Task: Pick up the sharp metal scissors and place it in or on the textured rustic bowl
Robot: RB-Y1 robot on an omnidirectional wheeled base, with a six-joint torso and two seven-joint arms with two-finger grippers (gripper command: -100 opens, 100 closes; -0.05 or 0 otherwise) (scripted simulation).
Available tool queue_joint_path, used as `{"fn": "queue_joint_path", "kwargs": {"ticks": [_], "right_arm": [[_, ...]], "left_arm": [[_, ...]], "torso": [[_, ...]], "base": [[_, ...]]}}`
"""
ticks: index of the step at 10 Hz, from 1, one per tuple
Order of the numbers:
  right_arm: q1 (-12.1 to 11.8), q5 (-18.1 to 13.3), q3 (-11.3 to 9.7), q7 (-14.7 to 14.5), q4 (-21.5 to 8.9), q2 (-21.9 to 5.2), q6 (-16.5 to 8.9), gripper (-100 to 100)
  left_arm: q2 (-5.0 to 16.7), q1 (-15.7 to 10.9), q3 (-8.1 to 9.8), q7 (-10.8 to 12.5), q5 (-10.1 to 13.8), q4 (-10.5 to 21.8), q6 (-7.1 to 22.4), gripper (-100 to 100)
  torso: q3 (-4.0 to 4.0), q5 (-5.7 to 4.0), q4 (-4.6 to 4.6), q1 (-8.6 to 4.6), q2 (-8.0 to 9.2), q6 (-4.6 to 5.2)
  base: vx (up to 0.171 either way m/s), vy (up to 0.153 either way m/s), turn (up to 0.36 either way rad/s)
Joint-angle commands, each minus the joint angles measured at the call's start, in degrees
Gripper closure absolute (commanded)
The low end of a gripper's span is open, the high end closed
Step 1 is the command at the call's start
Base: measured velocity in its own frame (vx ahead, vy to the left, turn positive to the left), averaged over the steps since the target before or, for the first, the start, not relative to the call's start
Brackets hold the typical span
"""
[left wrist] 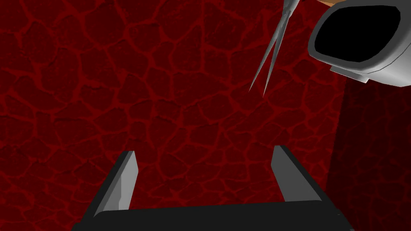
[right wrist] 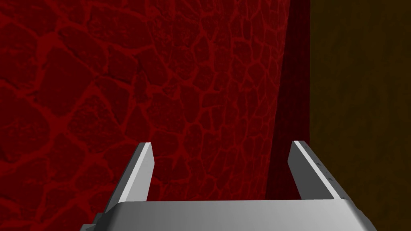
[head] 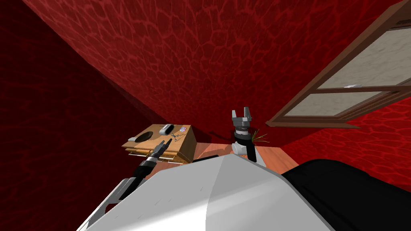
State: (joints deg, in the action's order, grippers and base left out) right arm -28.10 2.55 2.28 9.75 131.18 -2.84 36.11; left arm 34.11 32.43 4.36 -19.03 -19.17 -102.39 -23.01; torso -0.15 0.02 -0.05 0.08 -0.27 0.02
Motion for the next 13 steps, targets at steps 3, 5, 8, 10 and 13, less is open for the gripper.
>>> {"fn": "queue_joint_path", "kwargs": {"ticks": [3, 5, 8, 10, 13], "right_arm": [[0.00, 0.00, 0.00, 0.00, 0.00, 0.00, 0.00, 0], [0.00, 0.00, 0.00, 0.00, 0.00, 0.00, 0.00, 0], [0.00, 0.00, 0.00, 0.00, 0.00, 0.00, 0.00, 0], [0.00, 0.00, 0.00, 0.00, 0.00, 0.00, 0.00, 0], [0.00, 0.00, 0.00, 0.00, 0.00, 0.00, 0.00, 0]], "left_arm": [[3.64, -0.89, -1.73, -1.64, -4.00, 5.01, 2.23, -100], [5.38, -1.50, -2.79, -2.22, -5.98, 7.47, 3.27, -100], [7.44, -2.37, -4.35, -2.75, -8.50, 10.46, 4.59, -100], [8.91, -3.20, -5.85, -2.98, -10.60, 12.81, 5.67, -100], [7.00, -4.27, -5.75, -3.81, -10.43, 13.74, 5.57, -100]], "torso": [[0.00, 0.00, 0.00, -0.04, 0.00, 0.00], [-0.01, 0.00, 0.00, -0.02, -0.01, 0.00], [-0.07, 0.00, -0.03, 0.00, -0.12, 0.01], [-0.04, 0.00, -0.02, -0.02, -0.06, 0.00], [0.10, -0.02, 0.03, -0.13, 0.18, -0.03]], "base": [[0.065, 0.015, -0.100], [0.071, 0.022, -0.089], [0.089, 0.026, -0.108], [0.078, 0.024, -0.112], [0.034, 0.006, -0.033]]}}
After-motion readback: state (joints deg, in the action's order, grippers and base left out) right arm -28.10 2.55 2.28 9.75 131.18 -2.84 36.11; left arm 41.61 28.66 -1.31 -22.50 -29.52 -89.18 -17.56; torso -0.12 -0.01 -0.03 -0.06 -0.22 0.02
